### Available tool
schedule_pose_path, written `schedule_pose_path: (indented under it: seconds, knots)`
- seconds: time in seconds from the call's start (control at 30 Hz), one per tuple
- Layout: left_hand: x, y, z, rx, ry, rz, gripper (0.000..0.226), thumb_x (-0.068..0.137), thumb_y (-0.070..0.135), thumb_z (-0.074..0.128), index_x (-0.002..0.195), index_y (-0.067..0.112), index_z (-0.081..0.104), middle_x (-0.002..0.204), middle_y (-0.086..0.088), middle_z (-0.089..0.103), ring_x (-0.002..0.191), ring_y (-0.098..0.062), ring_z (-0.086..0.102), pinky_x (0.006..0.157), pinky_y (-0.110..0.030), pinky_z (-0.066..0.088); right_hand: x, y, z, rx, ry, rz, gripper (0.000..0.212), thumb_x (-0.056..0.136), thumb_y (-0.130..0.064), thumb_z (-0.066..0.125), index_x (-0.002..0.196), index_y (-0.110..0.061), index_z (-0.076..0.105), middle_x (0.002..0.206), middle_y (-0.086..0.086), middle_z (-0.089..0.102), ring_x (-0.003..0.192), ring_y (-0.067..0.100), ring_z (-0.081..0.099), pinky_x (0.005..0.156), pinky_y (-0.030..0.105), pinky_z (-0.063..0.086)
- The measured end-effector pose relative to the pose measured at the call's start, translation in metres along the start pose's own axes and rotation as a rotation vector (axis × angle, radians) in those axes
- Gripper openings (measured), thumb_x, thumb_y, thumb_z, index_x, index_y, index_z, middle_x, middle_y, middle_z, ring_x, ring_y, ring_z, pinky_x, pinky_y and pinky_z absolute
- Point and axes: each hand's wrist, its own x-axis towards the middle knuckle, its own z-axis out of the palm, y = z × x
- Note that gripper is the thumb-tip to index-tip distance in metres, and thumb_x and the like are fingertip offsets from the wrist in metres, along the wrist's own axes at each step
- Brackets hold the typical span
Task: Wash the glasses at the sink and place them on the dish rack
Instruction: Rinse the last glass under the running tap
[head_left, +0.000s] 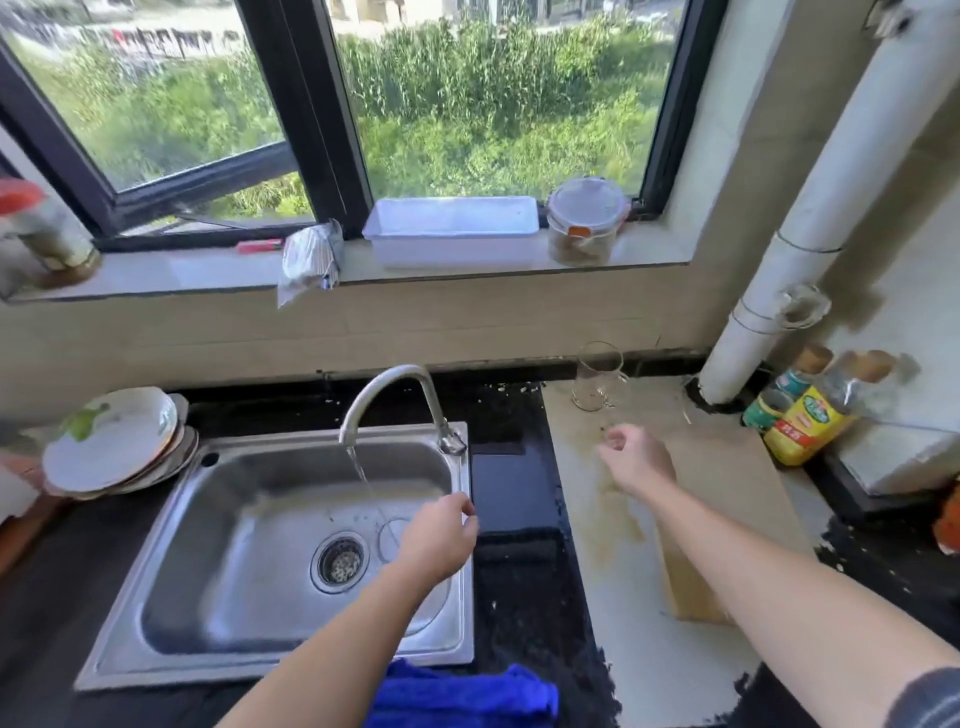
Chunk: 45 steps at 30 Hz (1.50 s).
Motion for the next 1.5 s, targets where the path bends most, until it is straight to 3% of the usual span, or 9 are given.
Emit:
schedule_pose_path:
  seconds: [0.13,0.43,0.67,0.8,0.9,1.07,1.27,1.33,1.5]
  knots:
    - [0.025,0.005,0.0,-0.031,-0.012,-0.027,0.021,0.094,0.028,0.044,0.104,0.02,0.061,0.09,0.001,0.07,0.081,-0.018,0.064,0.073,-0.034,0.053,0.053,-0.012,-0.007,-0.005,0.026,0.044,0.039,0.089,-0.031,0.061,0.126,-0.018,0.059,0.117,0.006,0.068,0.103,0.028,0.062,0.081,0.03,0.047]
    - [0.046,0.005,0.013,-0.044,0.011,-0.14,0.02,0.093,0.026,0.048,0.103,0.018,0.063,0.095,-0.003,0.07,0.092,-0.023,0.061,0.079,-0.035,0.05,0.155,-0.029,0.002,-0.014,0.1,0.093,0.056,0.097,-0.05,0.044,0.139,-0.013,0.042,0.132,0.017,0.056,0.119,0.038,0.054,0.095,0.046,0.043]
    - [0.046,-0.008,0.017,-0.056,0.002,-0.209,0.018,0.093,0.028,0.05,0.101,0.019,0.063,0.086,0.0,0.07,0.084,-0.019,0.062,0.073,-0.032,0.049,0.179,-0.021,0.0,0.02,-0.023,0.263,0.048,0.095,-0.038,0.043,0.115,0.001,0.061,0.115,0.021,0.066,0.104,0.04,0.062,0.09,0.042,0.05]
    - [0.048,-0.014,0.018,-0.092,-0.019,-0.196,0.018,0.093,0.028,0.05,0.101,0.018,0.063,0.086,0.0,0.069,0.083,-0.019,0.062,0.073,-0.032,0.048,0.16,-0.018,0.01,0.134,0.004,0.266,0.045,0.098,-0.033,0.046,0.128,0.0,0.054,0.122,0.019,0.062,0.109,0.039,0.061,0.095,0.044,0.049]
    - [0.052,-0.023,0.016,-0.125,-0.037,-0.172,0.016,0.093,0.026,0.051,0.1,0.018,0.063,0.078,0.003,0.065,0.078,-0.018,0.059,0.074,-0.031,0.047,0.133,-0.02,0.025,0.163,-0.001,0.254,0.037,0.097,-0.037,0.047,0.113,-0.007,0.062,0.103,0.011,0.07,0.092,0.033,0.067,0.085,0.044,0.056]
    - [0.049,-0.051,0.003,-0.23,-0.07,-0.141,0.008,0.093,0.021,0.052,0.088,0.021,0.058,0.07,0.011,0.056,0.067,-0.008,0.053,0.061,-0.024,0.039,0.04,-0.057,0.04,0.302,-0.079,0.194,0.026,0.097,-0.019,0.047,0.076,-0.014,0.06,0.071,0.011,0.071,0.06,0.025,0.062,0.073,0.044,0.056]
    - [0.04,-0.122,-0.011,-0.619,-0.124,-0.323,0.013,0.089,0.014,0.053,0.077,0.013,0.058,0.069,-0.005,0.058,0.059,-0.019,0.052,0.054,-0.026,0.038,-0.059,-0.114,0.095,0.478,-0.293,0.289,0.025,0.09,-0.004,0.047,0.071,0.002,0.062,0.056,0.012,0.062,0.038,0.016,0.051,0.043,0.025,0.045]
    - [0.037,-0.143,-0.014,-0.805,-0.138,-0.437,0.014,0.093,0.017,0.05,0.083,0.01,0.057,0.073,-0.008,0.054,0.06,-0.019,0.048,0.052,-0.025,0.035,-0.084,-0.135,0.116,0.506,-0.394,0.319,0.022,0.09,-0.003,0.046,0.079,0.004,0.063,0.06,0.014,0.062,0.041,0.015,0.053,0.04,0.022,0.042]
    - [0.035,-0.178,-0.013,-1.192,-0.148,-0.63,0.022,0.096,0.033,0.047,0.101,0.015,0.06,0.099,-0.008,0.063,0.087,-0.024,0.06,0.067,-0.032,0.048,-0.113,-0.175,0.165,0.535,-0.582,0.397,0.024,0.096,-0.01,0.042,0.094,0.003,0.062,0.061,0.011,0.065,0.053,0.017,0.062,0.041,0.021,0.043]
